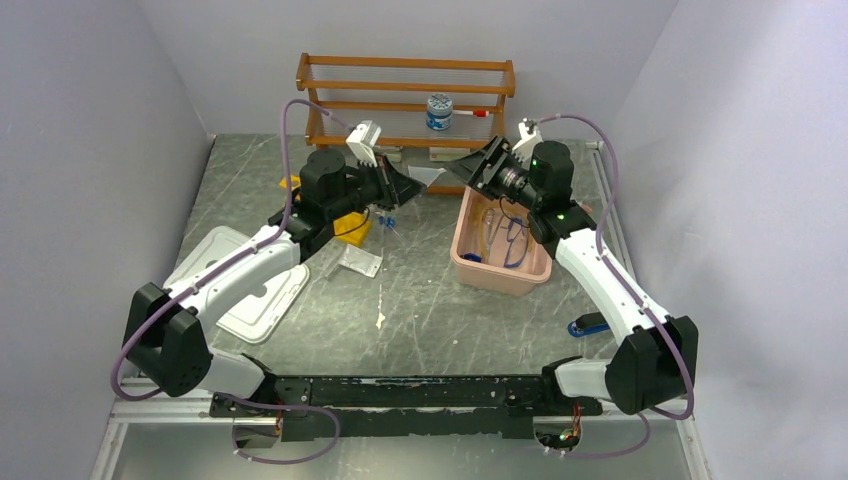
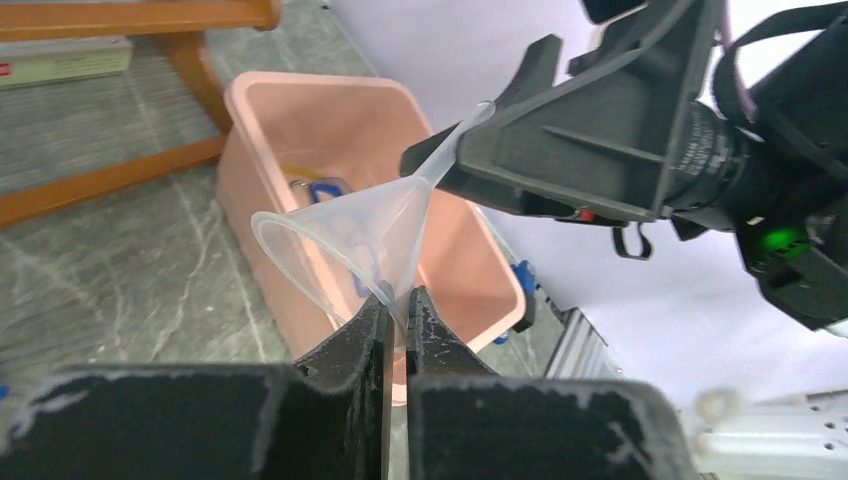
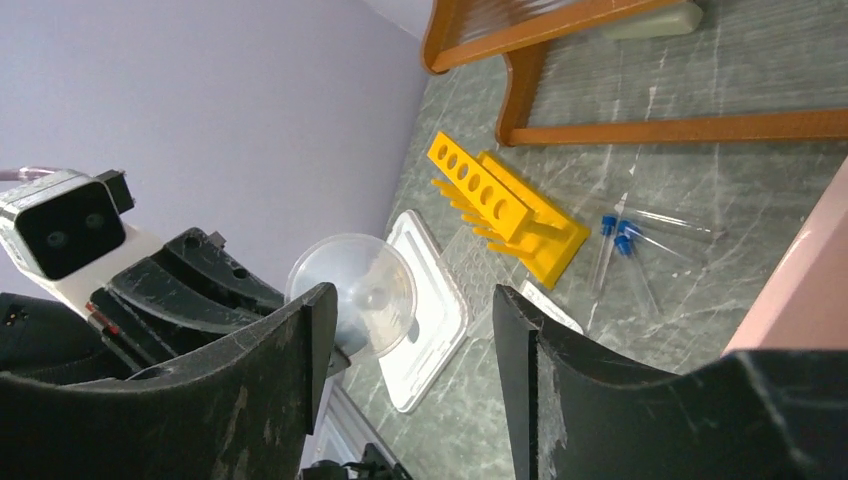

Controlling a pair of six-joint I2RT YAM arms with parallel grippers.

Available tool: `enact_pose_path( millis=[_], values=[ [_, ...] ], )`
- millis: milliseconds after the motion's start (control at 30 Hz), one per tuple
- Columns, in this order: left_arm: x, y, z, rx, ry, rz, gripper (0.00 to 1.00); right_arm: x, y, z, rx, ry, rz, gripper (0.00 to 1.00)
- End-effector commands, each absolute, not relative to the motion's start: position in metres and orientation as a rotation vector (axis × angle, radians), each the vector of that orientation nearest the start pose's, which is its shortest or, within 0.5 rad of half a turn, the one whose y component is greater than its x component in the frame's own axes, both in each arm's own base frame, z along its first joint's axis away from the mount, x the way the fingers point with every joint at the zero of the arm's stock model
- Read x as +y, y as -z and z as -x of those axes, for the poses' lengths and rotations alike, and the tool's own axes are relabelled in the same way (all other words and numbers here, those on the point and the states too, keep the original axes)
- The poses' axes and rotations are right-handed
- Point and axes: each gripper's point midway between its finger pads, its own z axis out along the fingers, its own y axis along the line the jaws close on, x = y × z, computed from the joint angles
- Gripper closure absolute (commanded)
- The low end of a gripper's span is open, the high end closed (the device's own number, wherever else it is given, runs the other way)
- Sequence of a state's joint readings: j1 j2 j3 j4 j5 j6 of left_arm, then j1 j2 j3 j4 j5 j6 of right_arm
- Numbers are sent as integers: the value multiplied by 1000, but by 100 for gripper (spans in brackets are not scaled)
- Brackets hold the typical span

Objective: Organize the chemistry lab equipment

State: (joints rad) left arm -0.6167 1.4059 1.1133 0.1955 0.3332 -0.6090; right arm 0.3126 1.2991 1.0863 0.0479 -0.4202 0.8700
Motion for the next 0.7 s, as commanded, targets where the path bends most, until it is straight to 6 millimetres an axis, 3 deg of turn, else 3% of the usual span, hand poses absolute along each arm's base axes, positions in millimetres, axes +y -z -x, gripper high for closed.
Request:
enact_pose_path(
  millis=[0, 167, 367, 500, 567, 667],
  values=[
    [-338, -343, -309, 1651, 1331, -348, 95, 224, -333, -363, 1834, -1233, -170, 41],
    [-341, -341, -303, 1650, 1371, -360, 95, 230, -333, -362, 1848, -1268, -153, 60],
    [-342, -340, -299, 1647, 1396, -366, 95, 228, -333, -361, 1836, -1266, -156, 69],
    [-344, -334, -299, 1672, 1375, -415, 93, 227, -330, -363, 1848, -1248, -163, 93],
    [-345, -325, -302, 1723, 1336, -441, 71, 223, -328, -365, 1856, -1209, -171, 100],
    [-340, -317, -308, 1782, 1256, -444, 38, 210, -324, -370, 1881, -1109, -153, 100]
  ],
)
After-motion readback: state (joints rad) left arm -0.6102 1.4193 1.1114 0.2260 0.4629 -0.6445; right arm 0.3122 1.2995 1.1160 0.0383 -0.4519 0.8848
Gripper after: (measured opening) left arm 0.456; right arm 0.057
